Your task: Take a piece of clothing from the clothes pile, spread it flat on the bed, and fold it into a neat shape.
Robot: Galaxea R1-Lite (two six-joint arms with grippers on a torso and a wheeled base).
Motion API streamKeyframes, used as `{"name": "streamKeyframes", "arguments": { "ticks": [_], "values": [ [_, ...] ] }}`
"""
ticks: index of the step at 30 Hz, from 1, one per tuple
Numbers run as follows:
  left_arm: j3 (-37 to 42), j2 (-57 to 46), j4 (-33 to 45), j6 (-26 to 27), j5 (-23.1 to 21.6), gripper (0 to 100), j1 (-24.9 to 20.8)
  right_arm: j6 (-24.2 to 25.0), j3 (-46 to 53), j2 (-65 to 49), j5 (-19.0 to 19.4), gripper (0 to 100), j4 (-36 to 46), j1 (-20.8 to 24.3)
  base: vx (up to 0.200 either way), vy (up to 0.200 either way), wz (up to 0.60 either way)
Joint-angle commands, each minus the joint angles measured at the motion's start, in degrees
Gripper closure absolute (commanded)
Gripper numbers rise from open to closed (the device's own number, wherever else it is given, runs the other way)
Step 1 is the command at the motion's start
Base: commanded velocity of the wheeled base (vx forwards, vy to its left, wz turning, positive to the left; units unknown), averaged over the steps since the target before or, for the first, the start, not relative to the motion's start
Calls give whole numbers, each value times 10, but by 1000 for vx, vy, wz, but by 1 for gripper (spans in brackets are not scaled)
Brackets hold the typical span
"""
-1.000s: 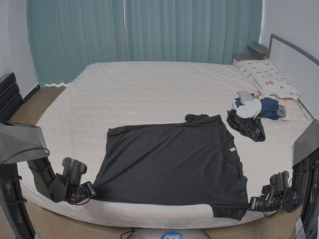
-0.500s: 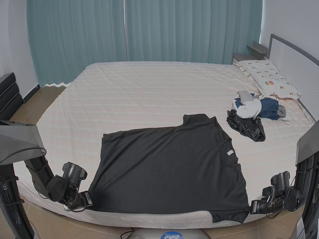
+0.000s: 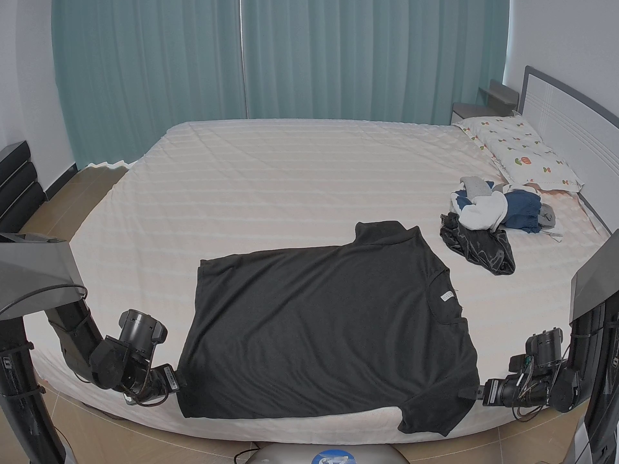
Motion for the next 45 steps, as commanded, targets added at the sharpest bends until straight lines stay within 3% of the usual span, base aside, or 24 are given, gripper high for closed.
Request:
{"name": "streamKeyframes", "arguments": {
  "ticks": [1, 5, 7, 9, 14, 23, 30, 35, 45],
  "values": [
    [-17, -35, -6, -4, -9, 0, 20, 50, -6, -33, 31, 0, -40, -19, 0, 0, 0],
    [-29, -58, -8, -19, -64, 0, 37, 115, -16, -29, 45, 0, -62, -5, 0, 0, 0],
    [-31, -60, -8, -21, -72, 0, 41, 130, -18, -27, 45, 0, -71, -3, 0, 0, 0],
    [-49, -58, -8, -51, -80, 0, 47, 175, -14, -23, 51, 0, -106, -1, 0, 0, 0],
    [-73, -58, -11, -92, -91, 0, 56, 187, -11, -17, 59, 0, -117, -1, 120, 0, 0],
    [-109, -37, -11, -112, -110, 0, 57, 204, -12, -16, 59, 0, -118, 6, 200, 0, 0],
    [-168, -15, -6, -123, -108, 0, 67, 209, -9, -12, 59, 0, -118, 11, 0, 0, 0],
    [-238, 23, -5, -123, -106, 0, 72, 210, -9, -11, 59, 0, -117, 12, 0, 0, 0],
    [-482, 182, 40, -122, -109, 0, 77, 233, -9, -7, 56, 0, -118, 24, 0, 0, 0]
  ]
}}
